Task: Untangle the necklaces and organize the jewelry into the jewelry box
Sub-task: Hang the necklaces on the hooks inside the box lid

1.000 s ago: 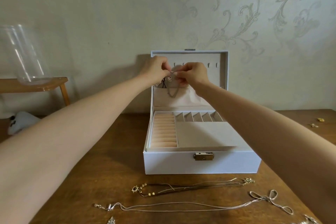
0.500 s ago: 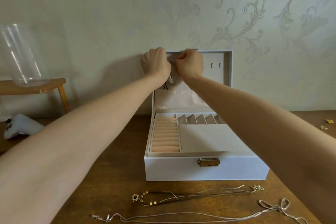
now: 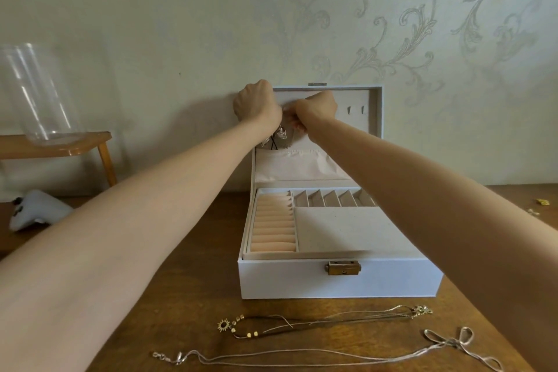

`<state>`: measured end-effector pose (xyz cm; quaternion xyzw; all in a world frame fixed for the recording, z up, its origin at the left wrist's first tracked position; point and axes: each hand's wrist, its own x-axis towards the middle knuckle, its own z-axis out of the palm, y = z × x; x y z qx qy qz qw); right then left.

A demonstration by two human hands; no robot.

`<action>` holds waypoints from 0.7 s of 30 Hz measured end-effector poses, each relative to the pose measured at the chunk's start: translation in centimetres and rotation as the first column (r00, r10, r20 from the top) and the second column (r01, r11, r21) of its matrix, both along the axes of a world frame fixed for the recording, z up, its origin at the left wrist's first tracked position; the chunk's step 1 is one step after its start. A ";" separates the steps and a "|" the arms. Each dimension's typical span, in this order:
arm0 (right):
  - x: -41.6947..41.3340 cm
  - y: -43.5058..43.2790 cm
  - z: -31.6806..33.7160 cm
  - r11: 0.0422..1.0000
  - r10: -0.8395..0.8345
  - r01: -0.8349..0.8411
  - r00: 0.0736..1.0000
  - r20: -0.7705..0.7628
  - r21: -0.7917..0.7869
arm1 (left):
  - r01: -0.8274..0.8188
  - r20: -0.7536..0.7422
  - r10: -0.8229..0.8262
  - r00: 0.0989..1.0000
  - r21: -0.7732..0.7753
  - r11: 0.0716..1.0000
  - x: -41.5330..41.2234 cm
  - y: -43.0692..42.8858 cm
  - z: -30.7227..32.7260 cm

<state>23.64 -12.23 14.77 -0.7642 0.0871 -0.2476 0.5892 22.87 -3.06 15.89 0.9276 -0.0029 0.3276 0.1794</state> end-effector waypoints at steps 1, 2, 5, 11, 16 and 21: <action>-0.1 0.0 -0.1 1.000 0.001 -0.001 1.000 0.007 -0.003 | -0.001 -0.001 0.001 1.000 0.002 1.000 0.0 0.0 -0.1; -0.3 0.1 -0.2 1.000 0.007 -0.006 1.000 0.011 -0.009 | -0.001 -0.003 0.001 1.000 0.007 1.000 0.0 0.0 -0.2; -0.4 0.0 -0.6 0.999 0.022 -0.022 1.000 0.009 -0.044 | 0.005 -0.010 -0.005 1.000 0.043 0.999 0.1 0.0 -0.7; -0.3 0.3 -1.4 0.998 0.061 -0.060 0.998 0.028 -0.027 | 0.072 0.014 -0.072 0.997 0.008 0.997 0.0 0.8 -1.4; -2.0 -0.4 -2.6 0.969 0.206 -0.202 0.978 -0.015 0.140 | 0.186 0.026 -0.184 0.983 -0.154 0.970 -0.4 1.6 -2.3; -2.9 -0.2 -3.6 0.903 0.291 -0.276 0.957 0.005 0.329 | 0.252 0.097 -0.236 0.967 -0.222 0.942 -1.3 1.3 -2.5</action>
